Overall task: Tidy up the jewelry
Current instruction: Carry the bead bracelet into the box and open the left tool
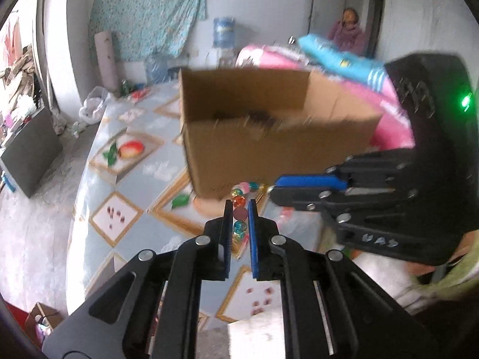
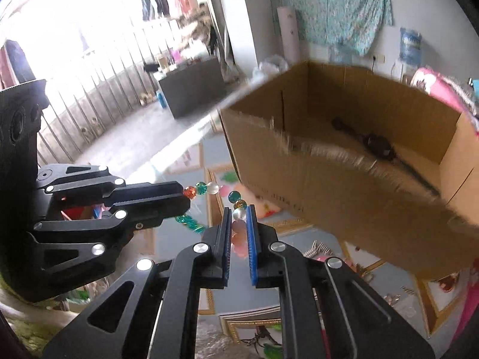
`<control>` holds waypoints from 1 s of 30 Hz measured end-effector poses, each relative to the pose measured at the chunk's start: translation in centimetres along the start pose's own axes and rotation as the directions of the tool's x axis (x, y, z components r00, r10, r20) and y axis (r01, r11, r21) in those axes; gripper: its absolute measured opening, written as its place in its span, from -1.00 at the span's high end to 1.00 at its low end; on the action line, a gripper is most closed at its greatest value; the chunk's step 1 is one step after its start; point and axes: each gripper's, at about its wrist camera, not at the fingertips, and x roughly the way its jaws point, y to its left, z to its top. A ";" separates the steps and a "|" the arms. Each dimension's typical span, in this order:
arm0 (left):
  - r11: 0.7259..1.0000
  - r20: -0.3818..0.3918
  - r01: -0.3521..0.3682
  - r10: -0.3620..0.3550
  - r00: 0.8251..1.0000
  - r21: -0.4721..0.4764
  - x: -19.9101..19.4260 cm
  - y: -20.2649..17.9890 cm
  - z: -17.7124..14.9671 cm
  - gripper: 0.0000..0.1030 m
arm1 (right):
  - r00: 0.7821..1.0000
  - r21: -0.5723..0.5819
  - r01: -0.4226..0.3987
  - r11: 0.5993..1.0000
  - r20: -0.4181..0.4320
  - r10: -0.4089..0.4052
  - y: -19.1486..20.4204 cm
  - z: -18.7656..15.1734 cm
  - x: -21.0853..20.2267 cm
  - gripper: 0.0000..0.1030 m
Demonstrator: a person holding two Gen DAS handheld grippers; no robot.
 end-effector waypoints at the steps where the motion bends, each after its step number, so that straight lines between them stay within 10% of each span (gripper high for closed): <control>1: 1.000 0.034 0.016 -0.016 0.999 0.009 -1.2 -0.5 1.0 0.83 | 1.000 0.000 -0.005 1.000 0.024 0.005 0.1 0.6 -0.6 0.80; 13: 0.983 0.212 0.073 -0.109 0.971 0.168 -3.5 -3.3 13.4 0.83 | 0.974 -0.033 0.017 0.999 0.228 -0.009 -4.2 11.2 -7.0 0.80; 22: 0.991 -0.070 0.116 -0.111 0.991 0.068 6.3 -1.2 14.6 0.83 | 0.995 0.168 -0.078 0.983 -0.055 0.089 -12.6 13.1 0.3 0.80; 30: 0.996 -0.290 0.036 -0.010 0.957 0.083 13.6 1.1 13.1 0.70 | 0.936 0.309 -0.090 0.947 -0.298 0.187 -15.7 13.8 8.4 0.79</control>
